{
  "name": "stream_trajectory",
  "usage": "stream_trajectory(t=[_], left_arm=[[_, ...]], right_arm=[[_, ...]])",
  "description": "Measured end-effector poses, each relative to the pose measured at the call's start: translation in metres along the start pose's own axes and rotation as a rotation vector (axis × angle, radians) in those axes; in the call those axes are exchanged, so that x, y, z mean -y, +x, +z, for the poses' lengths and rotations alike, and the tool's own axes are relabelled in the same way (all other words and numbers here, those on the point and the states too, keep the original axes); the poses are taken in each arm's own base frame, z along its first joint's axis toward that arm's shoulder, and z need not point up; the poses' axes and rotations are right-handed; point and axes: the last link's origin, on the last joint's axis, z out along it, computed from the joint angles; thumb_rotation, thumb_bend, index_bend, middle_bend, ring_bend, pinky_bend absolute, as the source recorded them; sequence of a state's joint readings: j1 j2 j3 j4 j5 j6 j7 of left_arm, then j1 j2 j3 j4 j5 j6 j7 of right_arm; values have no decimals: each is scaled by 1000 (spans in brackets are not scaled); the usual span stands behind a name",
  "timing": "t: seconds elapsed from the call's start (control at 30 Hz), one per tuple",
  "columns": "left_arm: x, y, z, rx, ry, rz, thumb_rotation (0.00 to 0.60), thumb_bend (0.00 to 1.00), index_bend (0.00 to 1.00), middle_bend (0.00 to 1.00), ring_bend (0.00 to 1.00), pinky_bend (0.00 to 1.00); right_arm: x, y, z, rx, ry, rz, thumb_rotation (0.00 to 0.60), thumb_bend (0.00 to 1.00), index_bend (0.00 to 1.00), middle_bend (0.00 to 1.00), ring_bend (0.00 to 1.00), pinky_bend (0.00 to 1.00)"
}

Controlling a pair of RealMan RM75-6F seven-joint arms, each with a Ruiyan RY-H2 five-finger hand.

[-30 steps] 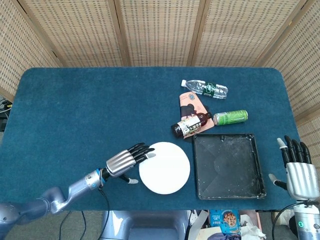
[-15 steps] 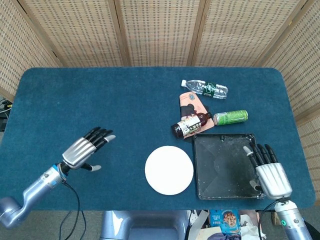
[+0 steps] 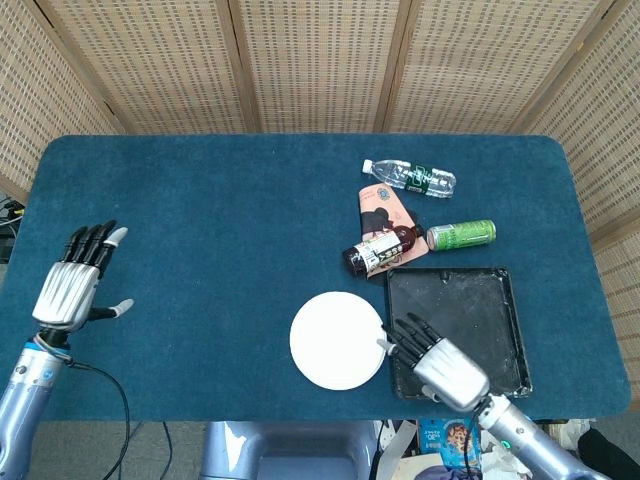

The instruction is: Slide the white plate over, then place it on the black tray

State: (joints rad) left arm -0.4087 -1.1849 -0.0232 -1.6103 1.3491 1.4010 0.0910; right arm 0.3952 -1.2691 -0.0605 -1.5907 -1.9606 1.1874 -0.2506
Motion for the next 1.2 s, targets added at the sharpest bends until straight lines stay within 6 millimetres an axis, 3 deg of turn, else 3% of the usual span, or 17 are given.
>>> stream_trajectory(t=[0.23,0.5,1.2], left_arm=[[18,0,-4,-11,70,-14,600,0,0,0,0,0],[19,0,-4,-20,61,-28,600,0,0,0,0,0],[18,-9,0,24,57,-34,600,0,0,0,0,0]], right_arm=[[29,-24,36,5,165,-45,600,0,143,0,0,0],[39,-45,63,-11,260,-122,600,0,164,0,0,0],[54,-52,92,-40,302,-129,600,0,167,0,0,0]])
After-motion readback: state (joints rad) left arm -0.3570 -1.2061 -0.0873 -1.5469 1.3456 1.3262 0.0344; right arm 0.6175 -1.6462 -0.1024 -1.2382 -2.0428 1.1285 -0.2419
